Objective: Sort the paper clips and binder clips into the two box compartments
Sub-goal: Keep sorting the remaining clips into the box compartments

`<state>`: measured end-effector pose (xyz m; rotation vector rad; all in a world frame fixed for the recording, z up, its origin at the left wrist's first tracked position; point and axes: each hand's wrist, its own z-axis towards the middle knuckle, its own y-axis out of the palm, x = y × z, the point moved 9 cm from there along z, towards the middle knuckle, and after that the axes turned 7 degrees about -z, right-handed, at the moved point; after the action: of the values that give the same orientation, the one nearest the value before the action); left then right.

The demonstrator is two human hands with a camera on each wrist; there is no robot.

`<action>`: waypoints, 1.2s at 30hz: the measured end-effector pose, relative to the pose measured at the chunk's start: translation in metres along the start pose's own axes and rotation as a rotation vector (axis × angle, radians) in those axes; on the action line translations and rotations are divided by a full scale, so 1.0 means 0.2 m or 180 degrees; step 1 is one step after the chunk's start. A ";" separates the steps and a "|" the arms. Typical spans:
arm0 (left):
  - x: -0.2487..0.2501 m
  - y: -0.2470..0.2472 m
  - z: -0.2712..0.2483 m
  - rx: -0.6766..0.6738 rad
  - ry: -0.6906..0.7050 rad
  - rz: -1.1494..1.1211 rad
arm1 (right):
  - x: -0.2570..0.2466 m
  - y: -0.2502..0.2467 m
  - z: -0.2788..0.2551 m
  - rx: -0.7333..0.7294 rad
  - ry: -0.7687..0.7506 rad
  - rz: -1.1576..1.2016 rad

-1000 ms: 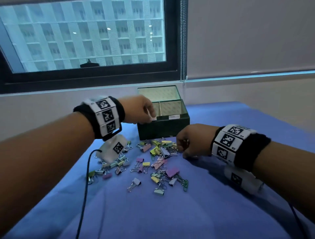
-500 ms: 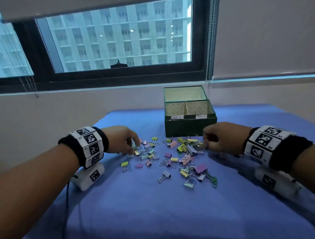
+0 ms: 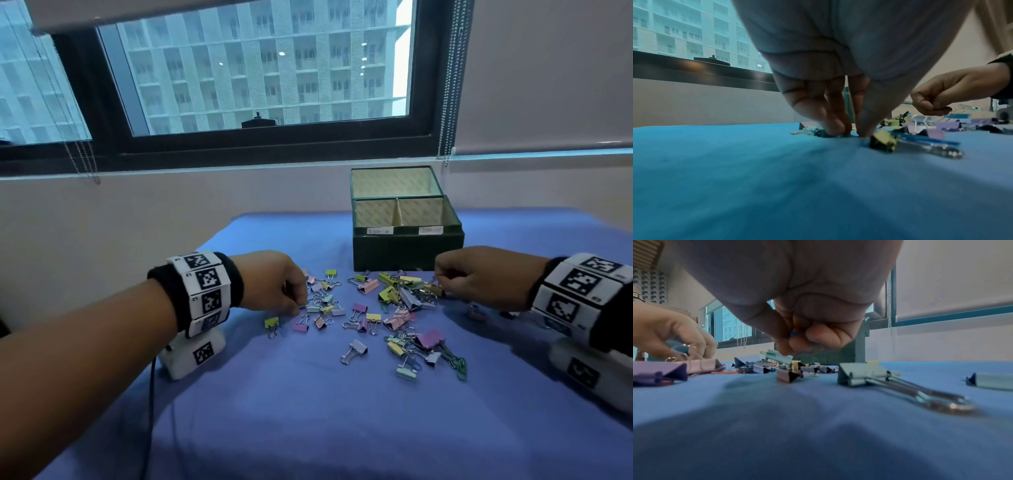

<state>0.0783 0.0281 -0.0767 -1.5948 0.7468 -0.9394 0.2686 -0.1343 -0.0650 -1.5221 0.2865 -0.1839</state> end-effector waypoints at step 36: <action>0.41 0.07 0.03 -0.1060 -0.0140 -0.3330 | -0.01 0.09 -0.02 -0.0415 -0.0109 -0.0195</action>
<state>0.1237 -0.0413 -0.0760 -2.3437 -0.0411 -1.5465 0.2645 -0.1359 -0.0830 -1.6628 0.2283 -0.1906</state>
